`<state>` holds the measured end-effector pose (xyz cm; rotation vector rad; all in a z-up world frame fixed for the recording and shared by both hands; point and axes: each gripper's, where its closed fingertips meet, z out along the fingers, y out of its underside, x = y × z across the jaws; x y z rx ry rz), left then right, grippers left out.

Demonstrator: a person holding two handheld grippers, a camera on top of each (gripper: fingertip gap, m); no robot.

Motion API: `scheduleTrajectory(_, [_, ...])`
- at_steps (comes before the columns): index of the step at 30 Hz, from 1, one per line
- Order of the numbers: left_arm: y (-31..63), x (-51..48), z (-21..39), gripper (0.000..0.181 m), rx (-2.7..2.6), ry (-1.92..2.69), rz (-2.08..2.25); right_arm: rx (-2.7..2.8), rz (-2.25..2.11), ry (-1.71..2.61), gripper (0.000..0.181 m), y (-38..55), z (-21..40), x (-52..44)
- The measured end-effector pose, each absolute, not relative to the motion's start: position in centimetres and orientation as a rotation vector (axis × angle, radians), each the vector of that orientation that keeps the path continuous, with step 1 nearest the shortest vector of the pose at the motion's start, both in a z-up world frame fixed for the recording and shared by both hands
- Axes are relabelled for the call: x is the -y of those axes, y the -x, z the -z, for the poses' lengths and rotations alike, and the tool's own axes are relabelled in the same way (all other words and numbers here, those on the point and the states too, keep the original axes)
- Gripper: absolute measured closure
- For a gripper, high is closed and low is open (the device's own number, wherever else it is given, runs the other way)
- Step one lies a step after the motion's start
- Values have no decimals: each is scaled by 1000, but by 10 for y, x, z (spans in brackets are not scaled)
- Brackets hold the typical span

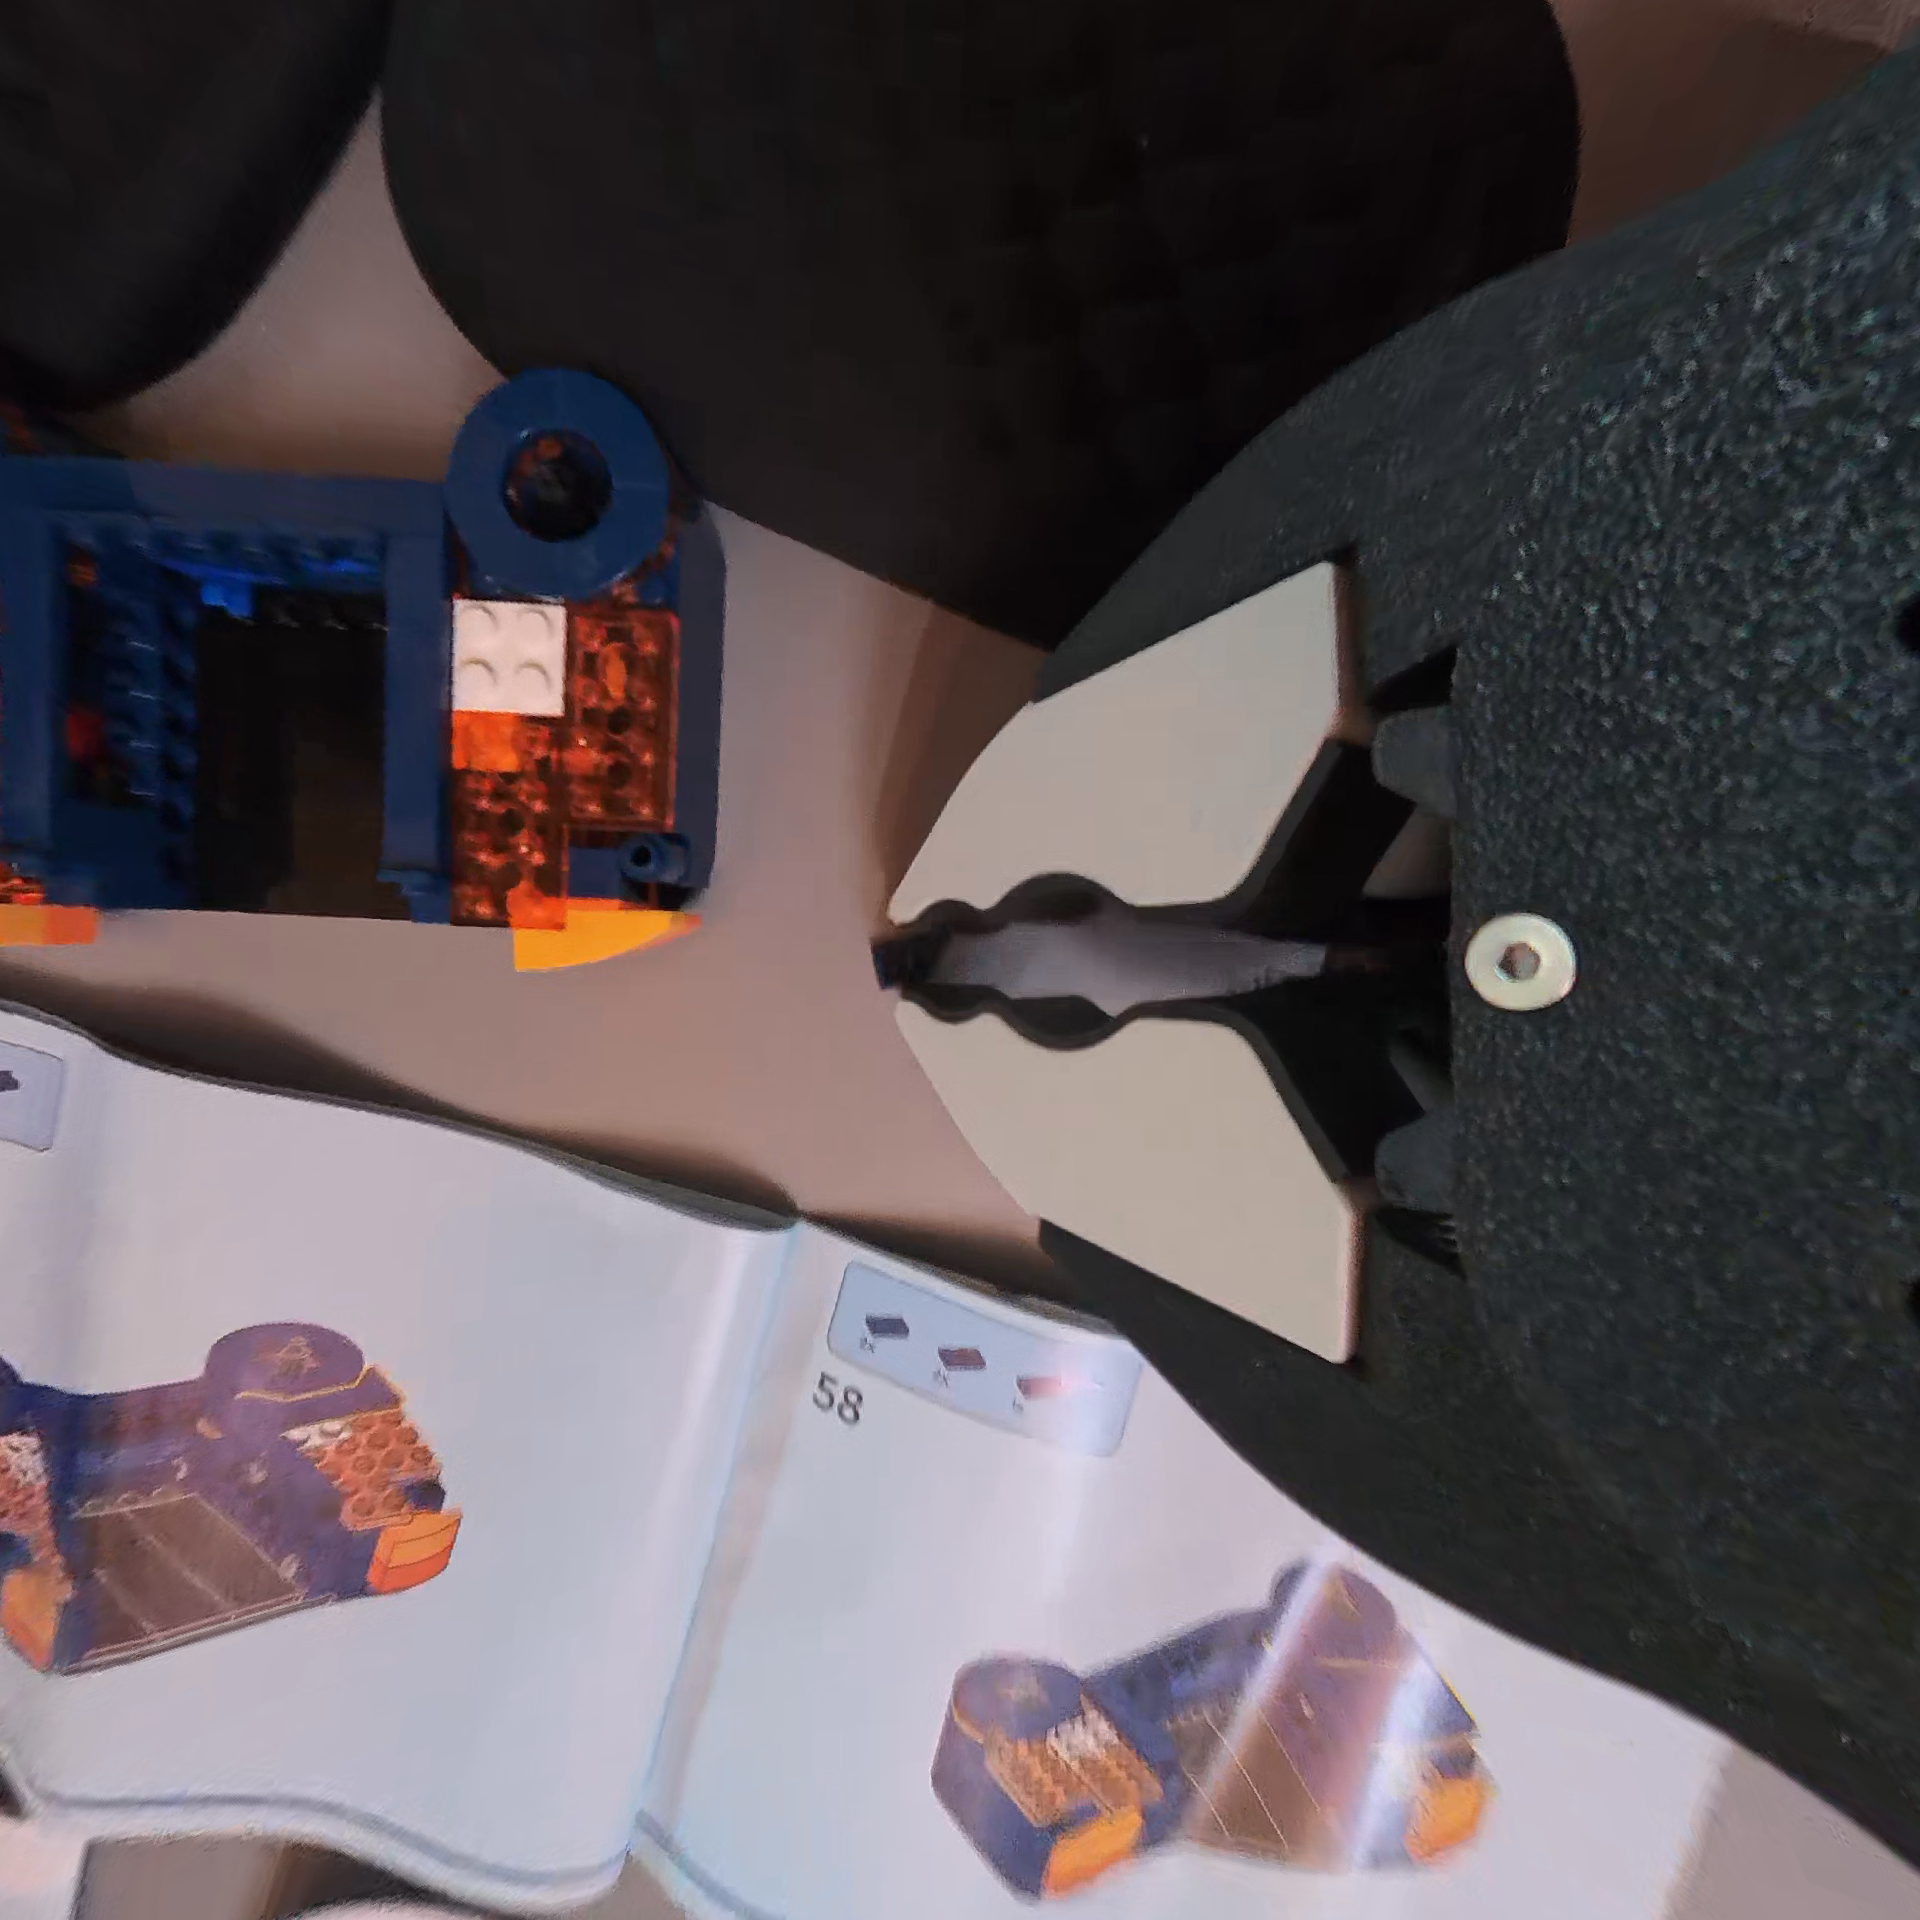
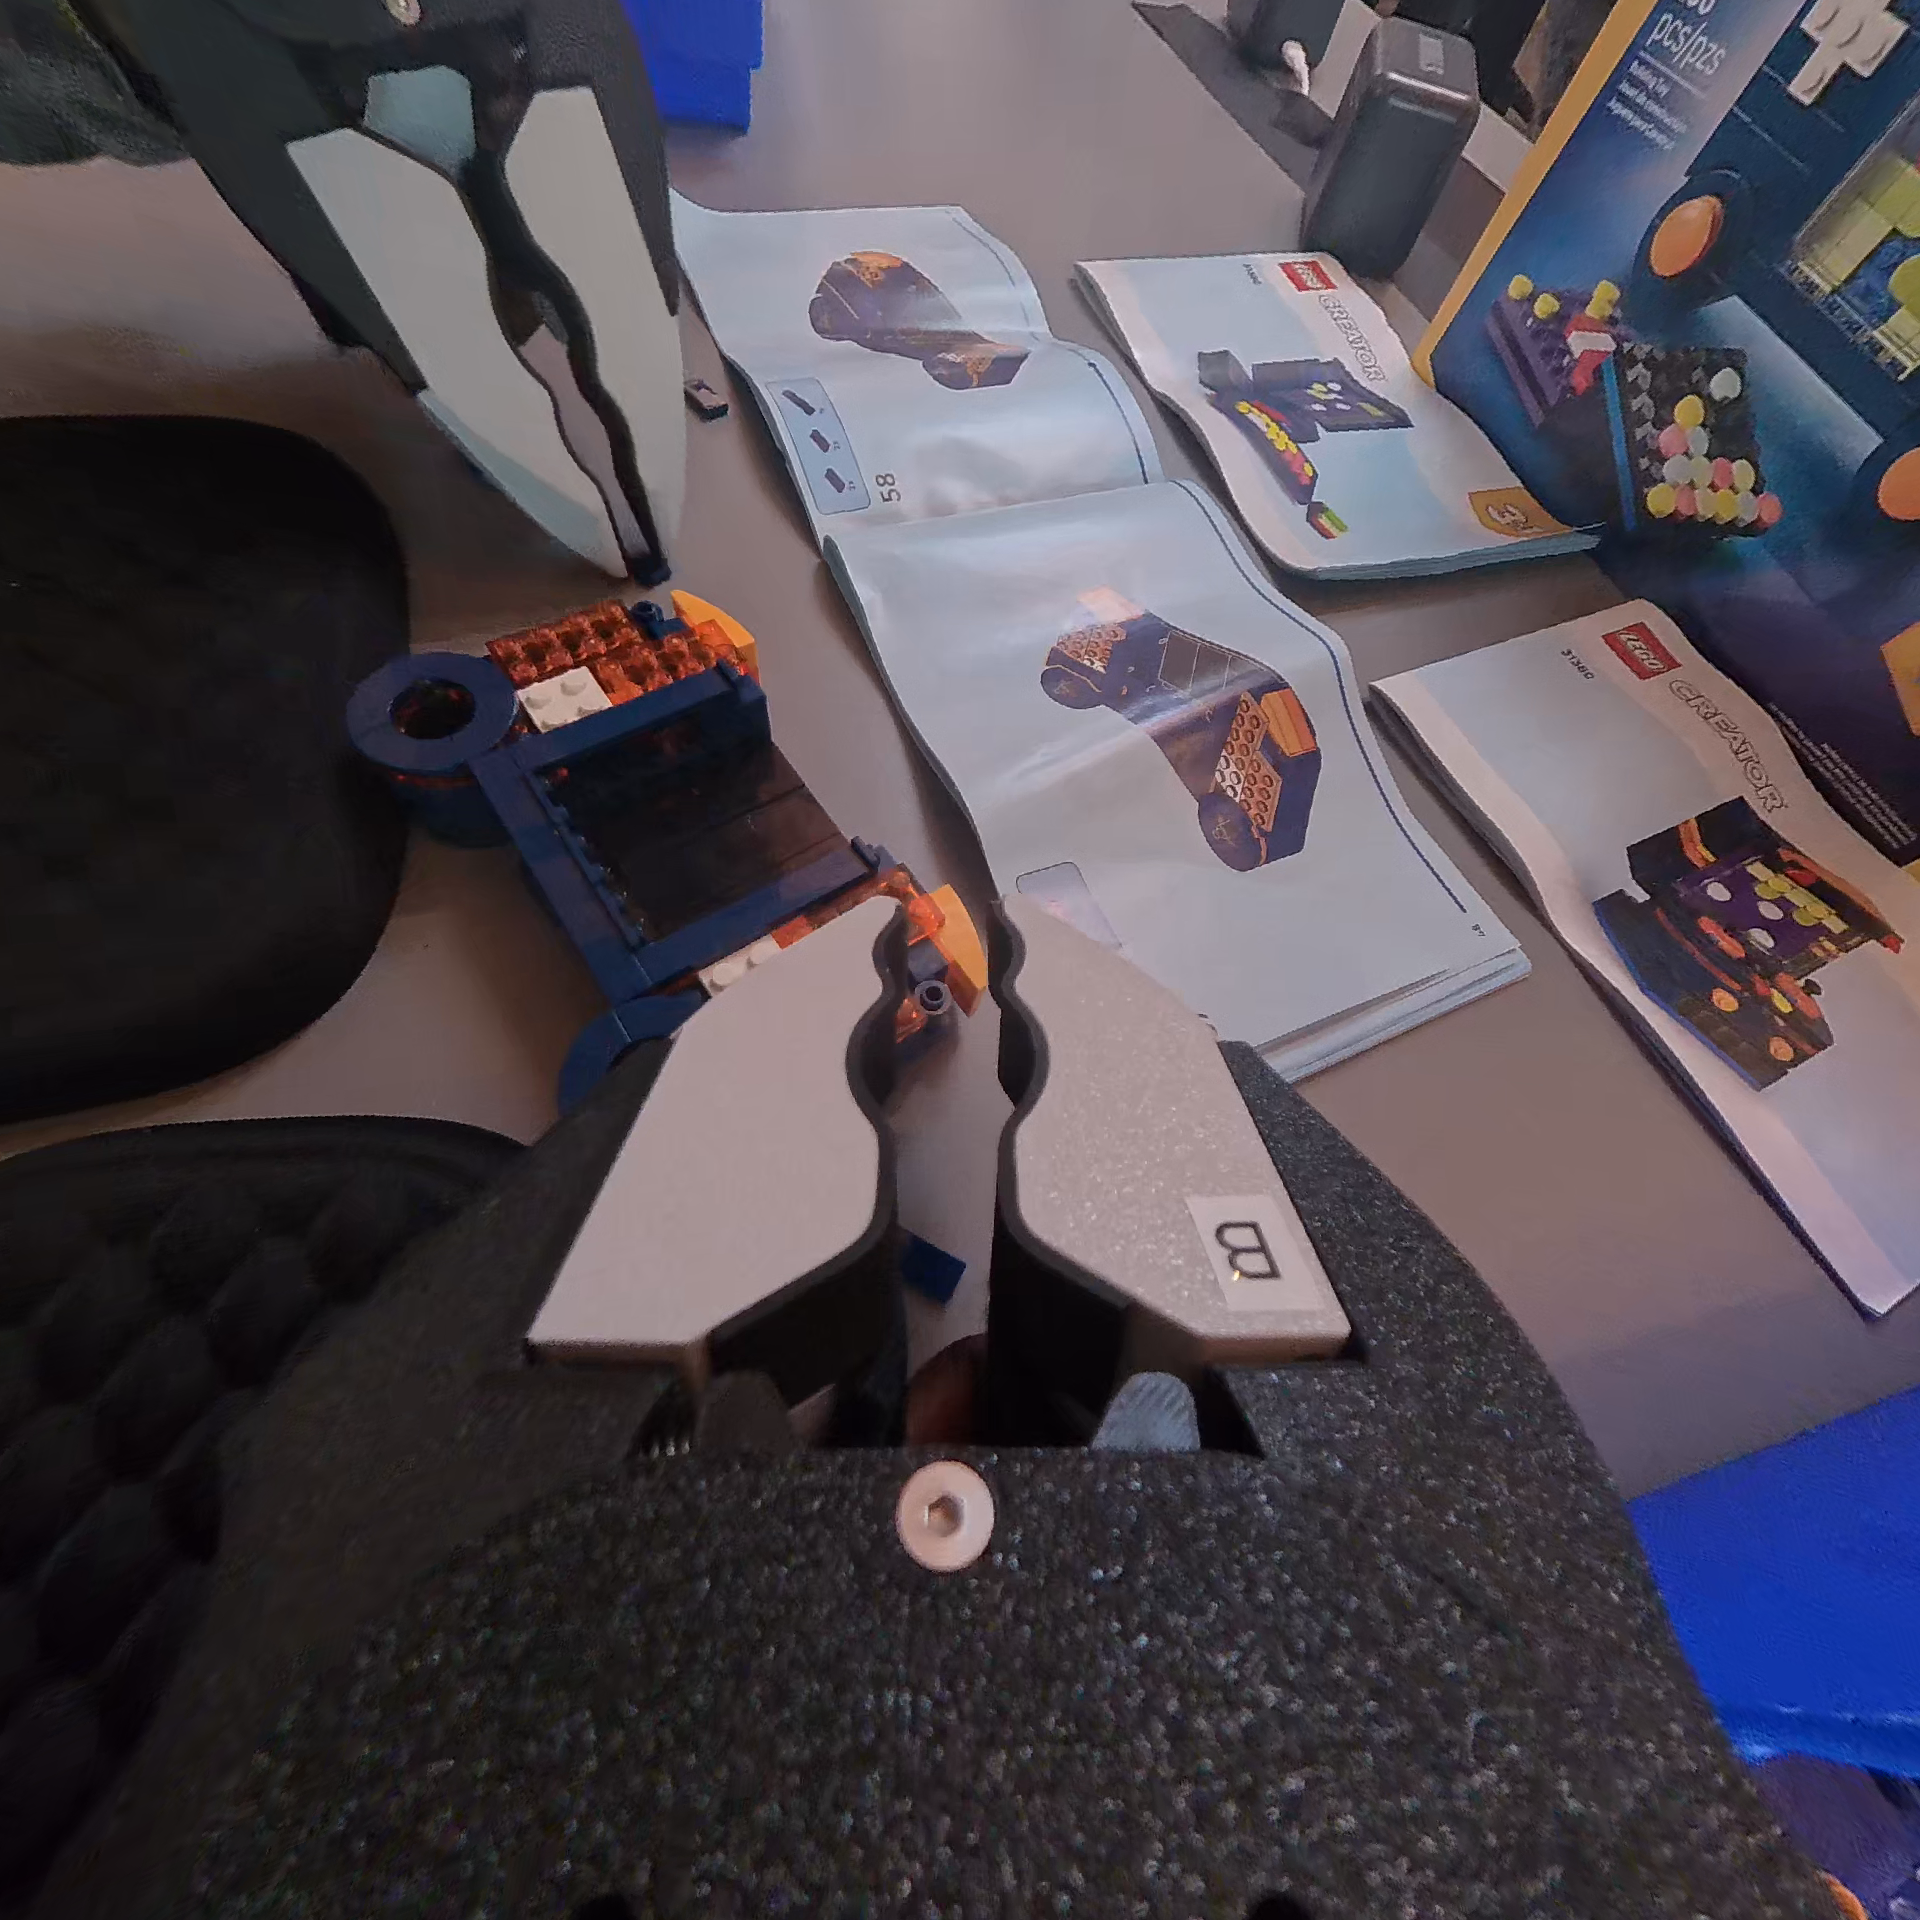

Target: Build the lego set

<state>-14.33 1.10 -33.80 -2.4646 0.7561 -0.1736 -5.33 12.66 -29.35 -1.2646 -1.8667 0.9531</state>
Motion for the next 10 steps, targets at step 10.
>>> scheduleTrajectory(10, [117,-36,179,174,124,1427,1143,1624,-1483,929,157,57,214,-78])
